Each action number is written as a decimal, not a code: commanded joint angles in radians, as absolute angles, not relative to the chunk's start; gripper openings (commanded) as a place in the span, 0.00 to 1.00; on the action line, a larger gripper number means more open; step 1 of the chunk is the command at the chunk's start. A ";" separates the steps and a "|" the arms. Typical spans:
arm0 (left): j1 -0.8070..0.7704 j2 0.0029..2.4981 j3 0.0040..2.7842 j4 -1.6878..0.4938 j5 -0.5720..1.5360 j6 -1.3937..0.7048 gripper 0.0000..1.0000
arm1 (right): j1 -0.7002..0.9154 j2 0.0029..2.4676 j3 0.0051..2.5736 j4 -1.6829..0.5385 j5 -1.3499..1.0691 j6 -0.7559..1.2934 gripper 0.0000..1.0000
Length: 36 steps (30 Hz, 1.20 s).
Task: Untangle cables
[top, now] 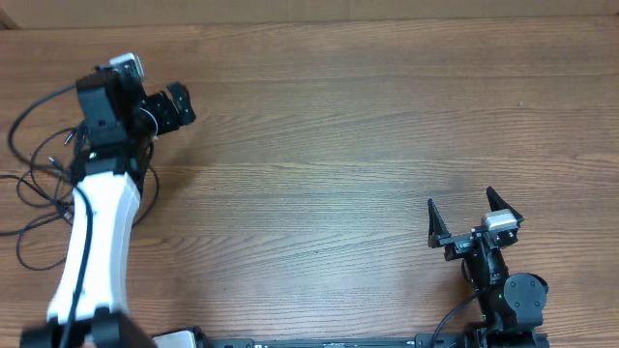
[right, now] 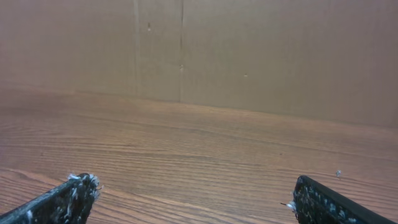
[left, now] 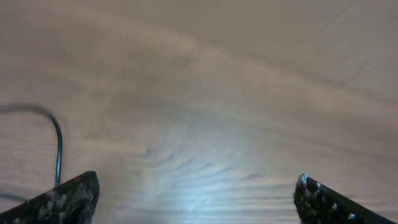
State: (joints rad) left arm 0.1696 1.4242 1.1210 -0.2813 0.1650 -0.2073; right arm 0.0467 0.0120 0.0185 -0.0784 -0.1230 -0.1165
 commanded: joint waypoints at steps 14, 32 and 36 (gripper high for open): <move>0.161 1.142 1.127 -0.285 0.174 -0.202 0.99 | 0.050 0.003 0.008 -0.074 -0.116 -0.125 1.00; 0.080 0.924 0.640 0.048 0.074 -0.202 1.00 | 0.050 0.003 0.008 -0.074 -0.116 -0.125 1.00; 0.068 0.835 0.449 0.272 0.070 -0.219 0.99 | 0.050 0.003 0.008 -0.074 -0.117 -0.125 1.00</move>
State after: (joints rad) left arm 0.0731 0.9035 0.5491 0.1932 0.1013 -0.2085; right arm 0.0463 0.0116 0.0185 -0.0784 -0.1230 -0.1177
